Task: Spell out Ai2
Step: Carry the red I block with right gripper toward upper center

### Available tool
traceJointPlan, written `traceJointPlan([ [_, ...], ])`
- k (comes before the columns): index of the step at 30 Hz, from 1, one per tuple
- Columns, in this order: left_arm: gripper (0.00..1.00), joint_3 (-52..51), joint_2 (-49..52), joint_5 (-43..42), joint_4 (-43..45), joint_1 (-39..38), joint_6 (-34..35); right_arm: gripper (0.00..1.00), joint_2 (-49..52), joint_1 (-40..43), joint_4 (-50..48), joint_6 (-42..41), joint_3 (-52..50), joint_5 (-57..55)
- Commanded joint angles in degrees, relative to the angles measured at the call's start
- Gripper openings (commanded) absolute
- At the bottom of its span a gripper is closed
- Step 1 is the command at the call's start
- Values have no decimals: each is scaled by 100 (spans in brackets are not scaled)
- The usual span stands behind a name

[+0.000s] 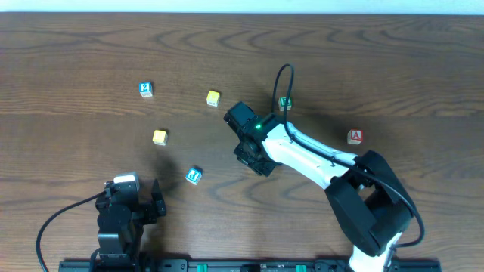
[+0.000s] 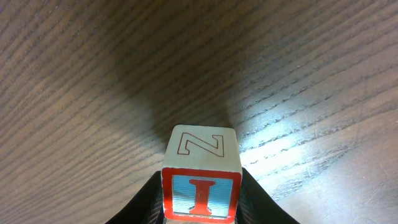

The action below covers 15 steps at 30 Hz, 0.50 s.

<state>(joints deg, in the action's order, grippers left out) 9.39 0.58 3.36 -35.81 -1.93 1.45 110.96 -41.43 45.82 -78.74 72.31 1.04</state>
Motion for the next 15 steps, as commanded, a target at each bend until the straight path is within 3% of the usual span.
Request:
traceJointPlan([
  [1,95,-55,-33,-2,-2,9,-20,27,72,103,17,291,96,-170],
  [5,95,-55,-33,-2,-2,9,-20,24,72,140,4,695,114,-210],
  [8,95,-55,-33,-2,-2,9,-20,14,70,243,42,1078,232,-153],
  [10,95,-55,-33,-2,-2,9,-20,1,70,326,260,1360,479,-107],
  [15,95,-52,-33,-2,-2,9,-22,2,72,398,846,2448,1628,-573],
])
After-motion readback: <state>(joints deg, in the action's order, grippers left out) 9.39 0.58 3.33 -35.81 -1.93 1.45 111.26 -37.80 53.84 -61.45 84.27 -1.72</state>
